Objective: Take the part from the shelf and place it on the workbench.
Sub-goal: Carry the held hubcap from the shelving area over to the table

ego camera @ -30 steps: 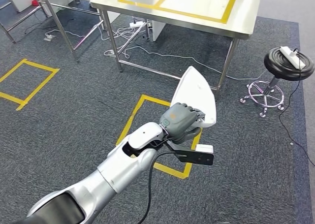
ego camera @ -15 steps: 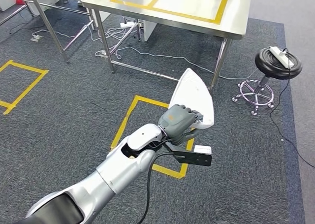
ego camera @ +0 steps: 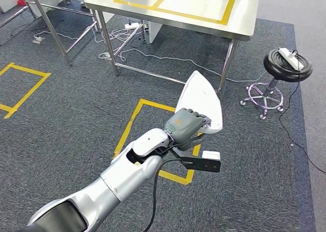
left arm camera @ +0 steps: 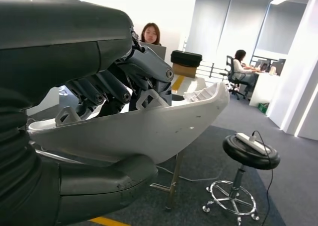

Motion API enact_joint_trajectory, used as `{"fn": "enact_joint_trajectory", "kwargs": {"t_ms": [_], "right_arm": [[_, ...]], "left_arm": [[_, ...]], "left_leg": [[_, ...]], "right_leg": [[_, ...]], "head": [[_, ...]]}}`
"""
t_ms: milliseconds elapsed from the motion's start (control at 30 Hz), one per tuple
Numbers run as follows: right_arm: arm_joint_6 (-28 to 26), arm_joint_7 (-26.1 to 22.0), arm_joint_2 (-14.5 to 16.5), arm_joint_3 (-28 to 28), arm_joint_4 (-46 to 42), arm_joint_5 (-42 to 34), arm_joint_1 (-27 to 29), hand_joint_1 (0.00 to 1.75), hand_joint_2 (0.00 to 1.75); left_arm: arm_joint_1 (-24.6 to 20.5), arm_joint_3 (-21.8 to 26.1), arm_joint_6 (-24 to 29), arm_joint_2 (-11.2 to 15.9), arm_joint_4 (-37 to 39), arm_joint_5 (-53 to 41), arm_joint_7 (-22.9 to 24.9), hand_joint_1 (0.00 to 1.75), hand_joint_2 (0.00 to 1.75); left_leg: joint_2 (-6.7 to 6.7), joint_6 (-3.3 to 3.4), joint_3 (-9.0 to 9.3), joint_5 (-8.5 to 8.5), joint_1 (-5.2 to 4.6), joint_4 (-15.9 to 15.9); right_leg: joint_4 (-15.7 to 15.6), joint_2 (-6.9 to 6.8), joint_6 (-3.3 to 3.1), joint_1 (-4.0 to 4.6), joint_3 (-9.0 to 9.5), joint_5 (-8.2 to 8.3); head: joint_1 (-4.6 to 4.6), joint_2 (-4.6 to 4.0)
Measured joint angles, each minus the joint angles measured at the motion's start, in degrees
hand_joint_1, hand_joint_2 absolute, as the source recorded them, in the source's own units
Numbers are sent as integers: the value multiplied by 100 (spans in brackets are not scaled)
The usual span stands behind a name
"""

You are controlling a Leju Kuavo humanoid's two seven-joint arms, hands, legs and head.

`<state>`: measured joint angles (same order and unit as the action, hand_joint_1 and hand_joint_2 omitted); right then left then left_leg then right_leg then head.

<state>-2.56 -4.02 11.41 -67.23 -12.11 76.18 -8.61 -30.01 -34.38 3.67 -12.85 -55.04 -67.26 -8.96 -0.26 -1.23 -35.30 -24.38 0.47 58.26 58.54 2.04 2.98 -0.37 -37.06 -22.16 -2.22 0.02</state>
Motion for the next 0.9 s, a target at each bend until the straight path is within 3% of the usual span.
{"fn": "enact_joint_trajectory", "kwargs": {"t_ms": [633, 900], "right_arm": [[-34, 19, 0, 0, 0, 2, 5, 0, 0], [-34, 18, 2, -2, 0, -1, 6, 0, 0]], "left_arm": [[-7, -1, 26, -13, 0, -264, 266, 175, 175], [-12, -1, 34, -19, 0, -388, 323, 175, 175]], "left_leg": [[0, -11, -1, 10, -8, -12], [1, 70, 4, 9, -66, -22]], "right_leg": [[17, 1, 0, -10, -15, 2], [-4, 3, 63, -72, -10, 13]], "head": [[0, 0], [-3, 0]]}}
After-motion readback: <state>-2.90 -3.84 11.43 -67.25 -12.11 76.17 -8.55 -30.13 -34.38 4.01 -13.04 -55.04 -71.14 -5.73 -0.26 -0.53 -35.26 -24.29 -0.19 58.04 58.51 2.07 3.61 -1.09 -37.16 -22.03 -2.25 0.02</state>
